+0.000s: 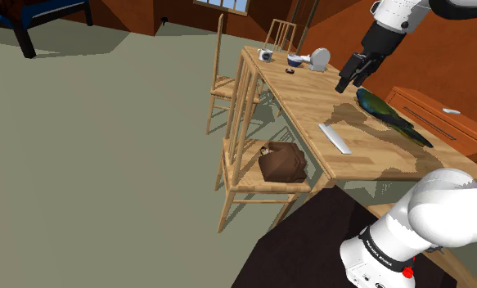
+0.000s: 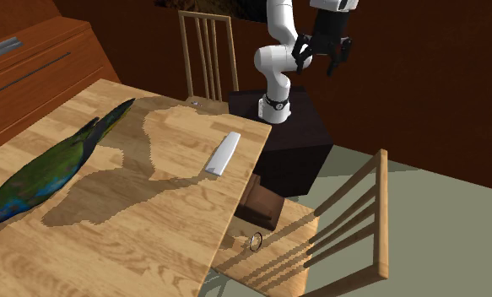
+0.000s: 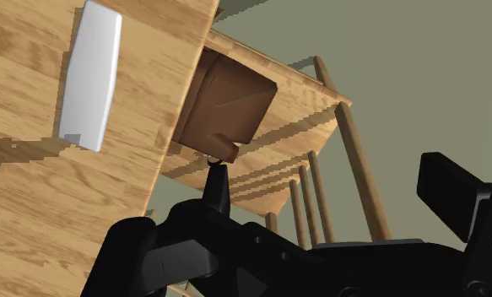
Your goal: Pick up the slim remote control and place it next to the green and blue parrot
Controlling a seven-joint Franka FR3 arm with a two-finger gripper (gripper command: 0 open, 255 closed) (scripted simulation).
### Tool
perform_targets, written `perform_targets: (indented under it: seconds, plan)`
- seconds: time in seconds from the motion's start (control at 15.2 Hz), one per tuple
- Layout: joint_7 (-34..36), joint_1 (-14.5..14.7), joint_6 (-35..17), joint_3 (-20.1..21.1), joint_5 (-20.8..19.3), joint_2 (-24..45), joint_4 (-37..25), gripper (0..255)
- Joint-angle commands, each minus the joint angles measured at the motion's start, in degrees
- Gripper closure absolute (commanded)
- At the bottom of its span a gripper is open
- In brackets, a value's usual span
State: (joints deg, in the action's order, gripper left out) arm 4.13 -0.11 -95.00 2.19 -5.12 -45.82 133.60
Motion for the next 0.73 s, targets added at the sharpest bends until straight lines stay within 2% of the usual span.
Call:
perform_targets:
  seconds: [0.0,0.66]
  plan:
    - [0.0,0.0,0.0,0.0,0.0,0.0,0.0,0]
    - [-2.1,-6.0,-12.1,-9.4,-3.3,6.9,6.8,0]
